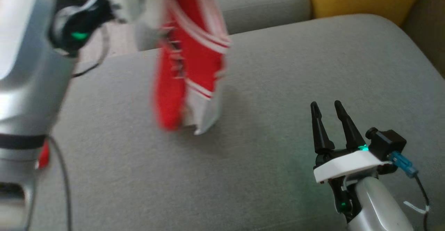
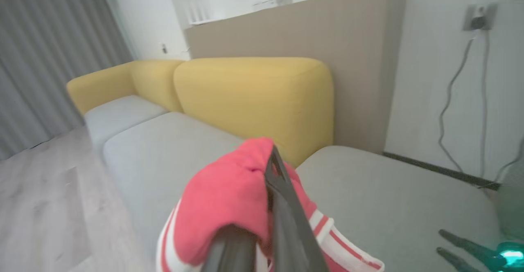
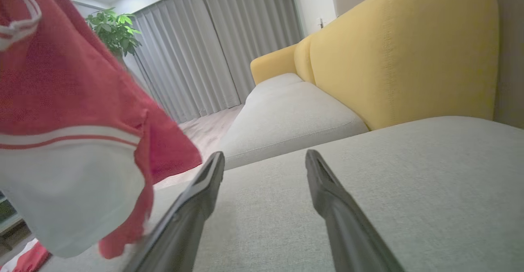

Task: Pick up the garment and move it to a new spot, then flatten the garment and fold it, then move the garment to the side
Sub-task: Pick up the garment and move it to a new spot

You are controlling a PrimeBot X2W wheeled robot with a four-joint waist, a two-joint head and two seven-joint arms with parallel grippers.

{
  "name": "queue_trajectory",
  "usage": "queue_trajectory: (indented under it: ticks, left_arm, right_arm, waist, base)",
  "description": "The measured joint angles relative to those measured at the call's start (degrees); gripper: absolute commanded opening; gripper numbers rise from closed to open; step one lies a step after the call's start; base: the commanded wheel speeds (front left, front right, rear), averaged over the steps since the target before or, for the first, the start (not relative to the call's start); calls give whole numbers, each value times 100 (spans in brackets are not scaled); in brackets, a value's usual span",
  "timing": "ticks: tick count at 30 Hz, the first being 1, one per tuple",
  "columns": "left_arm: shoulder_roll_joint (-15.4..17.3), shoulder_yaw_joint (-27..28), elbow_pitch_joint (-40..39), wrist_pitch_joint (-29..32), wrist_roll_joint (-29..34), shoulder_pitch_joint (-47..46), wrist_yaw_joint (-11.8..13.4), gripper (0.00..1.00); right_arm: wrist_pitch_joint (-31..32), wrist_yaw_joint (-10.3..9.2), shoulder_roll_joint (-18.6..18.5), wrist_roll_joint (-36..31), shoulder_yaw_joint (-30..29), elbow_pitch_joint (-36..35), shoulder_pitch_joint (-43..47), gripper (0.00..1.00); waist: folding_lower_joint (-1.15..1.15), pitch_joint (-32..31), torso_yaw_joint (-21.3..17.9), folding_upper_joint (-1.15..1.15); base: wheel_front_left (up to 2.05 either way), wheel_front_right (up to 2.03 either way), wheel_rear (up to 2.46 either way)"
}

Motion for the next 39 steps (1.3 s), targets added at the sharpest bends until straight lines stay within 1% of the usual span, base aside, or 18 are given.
queue_trajectory:
  ticks: [4, 6, 8, 10, 13, 17, 20, 21, 22, 23, 25, 28, 29, 32, 34, 35, 39]
  left_arm:
    - [-472, -47, -81, -346, -386, -123, -4, 0]
    - [-602, -63, -60, -432, -480, -147, -4, 0]
    - [-628, -92, 29, -517, -483, -145, -4, 0]
    - [-599, -129, 186, -588, -483, -55, -4, 0]
    - [-515, -185, 555, -806, -478, 475, 3, 0]
    - [-301, -212, 1427, -1215, -474, 1547, 65, 0]
    - [-169, -280, 2076, -1608, -425, 2114, 62, 0]
    - [-166, -300, 2258, -1734, -438, 2232, 59, 8]
    - [-167, -345, 2407, -1851, -470, 2319, 42, 65]
    - [-168, -388, 2521, -1978, -482, 2382, 40, 100]
    - [-154, -454, 2705, -2275, -483, 2412, 38, 100]
    - [-59, -599, 2750, -2686, -483, 2405, 38, 100]
    - [31, -700, 2710, -2964, -461, 2390, 38, 100]
    - [205, -703, 2626, -3379, -305, 2358, 67, 100]
    - [316, -639, 2434, -3688, -194, 2356, 261, 100]
    - [333, -508, 2296, -3797, -201, 2367, 377, 100]
    - [361, -66, 1396, -4030, -213, 2655, 1005, 100]
  right_arm:
    - [0, 0, 1, 0, -29, -10, -5, 100]
    - [0, 0, 1, 0, -33, -16, -5, 100]
    - [0, 0, 1, 0, -47, -38, -5, 100]
    - [0, 0, 1, 0, -56, -42, -5, 100]
    - [0, 0, 1, 0, -59, -58, -5, 100]
    - [0, 0, 1, 0, -58, -63, -5, 100]
    - [0, 0, -3, 0, -52, -63, -7, 100]
    - [0, 0, -3, 0, -43, -63, -10, 100]
    - [0, 0, -4, 0, -34, -62, -15, 100]
    - [0, 0, -8, 0, -26, -60, -22, 100]
    - [0, 0, -22, 0, 1, -55, -49, 100]
    - [0, 0, -44, 0, 29, -38, -124, 100]
    - [0, 0, -74, 0, 40, -34, -125, 100]
    - [0, 0, -122, 1, 32, -15, -119, 100]
    - [0, 0, -129, 1, 16, -16, -112, 100]
    - [0, 0, -133, 0, 13, -16, -109, 100]
    - [0, 0, -167, -1, -37, -78, -81, 100]
  waist:
    - [0, 57, -251, 0]
    - [0, 94, -354, 0]
    - [0, 142, -425, 0]
    - [0, 191, -475, 0]
    - [0, 262, -521, 0]
    - [0, 347, -545, 0]
    - [0, 401, -531, 0]
    - [0, 416, -522, 0]
    - [0, 427, -510, 0]
    - [0, 438, -492, 0]
    - [0, 451, -451, 0]
    - [0, 443, -366, 0]
    - [0, 420, -304, 0]
    - [0, 359, -211, 0]
    - [0, 314, -149, 0]
    - [0, 293, -120, 0]
    - [0, 239, 1, 0]
  base:
    - [0, 0, 0]
    - [0, 0, 0]
    - [0, 0, 0]
    - [0, 0, 0]
    - [0, 0, 0]
    - [0, 0, 0]
    - [0, 0, 0]
    - [0, 0, 0]
    - [0, 0, 0]
    - [0, 0, 0]
    - [0, 0, 0]
    - [0, 0, 0]
    - [0, 0, 0]
    - [0, 0, 0]
    - [0, 0, 0]
    - [0, 0, 0]
    - [0, 0, 0]
